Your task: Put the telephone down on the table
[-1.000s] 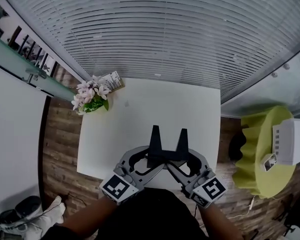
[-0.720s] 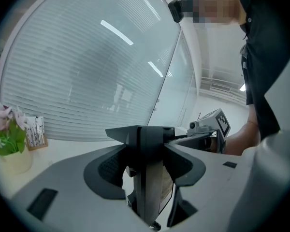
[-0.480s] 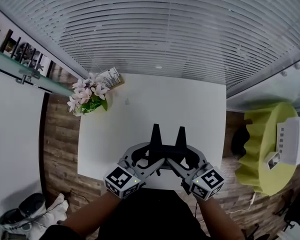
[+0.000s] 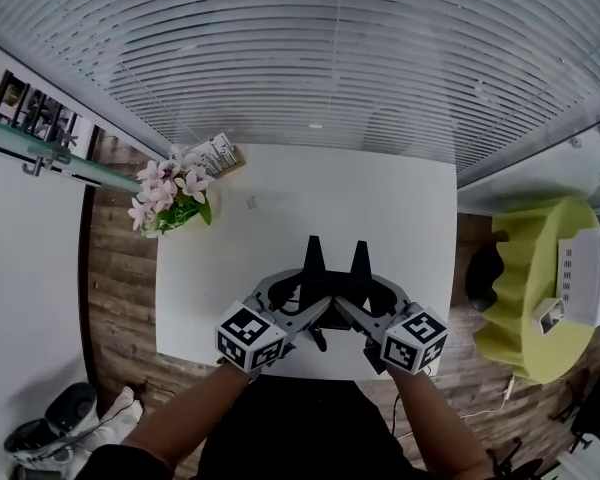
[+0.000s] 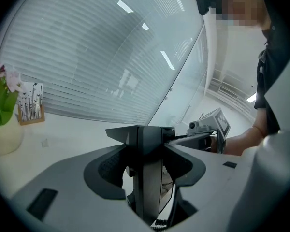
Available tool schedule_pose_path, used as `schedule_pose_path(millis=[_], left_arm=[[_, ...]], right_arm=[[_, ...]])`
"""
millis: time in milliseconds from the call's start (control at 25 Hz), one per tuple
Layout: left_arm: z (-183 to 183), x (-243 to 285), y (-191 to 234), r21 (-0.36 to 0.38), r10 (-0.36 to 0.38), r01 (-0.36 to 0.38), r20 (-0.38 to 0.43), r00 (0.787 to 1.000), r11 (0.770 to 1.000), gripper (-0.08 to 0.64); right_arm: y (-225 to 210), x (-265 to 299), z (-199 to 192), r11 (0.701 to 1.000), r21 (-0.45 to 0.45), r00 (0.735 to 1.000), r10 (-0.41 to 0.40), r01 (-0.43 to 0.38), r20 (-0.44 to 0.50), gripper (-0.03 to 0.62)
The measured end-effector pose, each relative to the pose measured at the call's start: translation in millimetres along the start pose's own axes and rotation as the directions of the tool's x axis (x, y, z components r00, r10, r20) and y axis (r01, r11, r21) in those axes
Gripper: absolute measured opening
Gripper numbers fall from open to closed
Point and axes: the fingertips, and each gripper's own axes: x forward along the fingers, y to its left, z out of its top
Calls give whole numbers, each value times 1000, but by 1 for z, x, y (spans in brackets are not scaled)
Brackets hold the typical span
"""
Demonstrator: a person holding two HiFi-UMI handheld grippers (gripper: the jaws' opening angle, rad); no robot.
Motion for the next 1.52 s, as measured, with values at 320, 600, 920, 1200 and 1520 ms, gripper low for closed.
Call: schedule_pose_path(millis=[320,600,920,1200,1520], left_arm=[[-6,23,27,-42,-18,17,-38,999,999,244],[-14,43,49,-95,-33,26,-75,997,995,244],[-20,63,71,-153,-40,24,-103,994,988,244],[-26,75,88,-234,-38,10,-118,992,972,244],[-29,84,100,-286,-42,5,-125,991,958,244]], right_arm=[[-28,20,-2,999,33,999,-21,23,-47,273],[-53,37,-6,997,60,995,-42,48,-92,273],[-79,52,-9,989,127,993,-59,72,-104,273],[-96,65,-11,981,177,991,-59,79,-119,273],[-109,73,-11,974,208,992,-61,84,-112,273]])
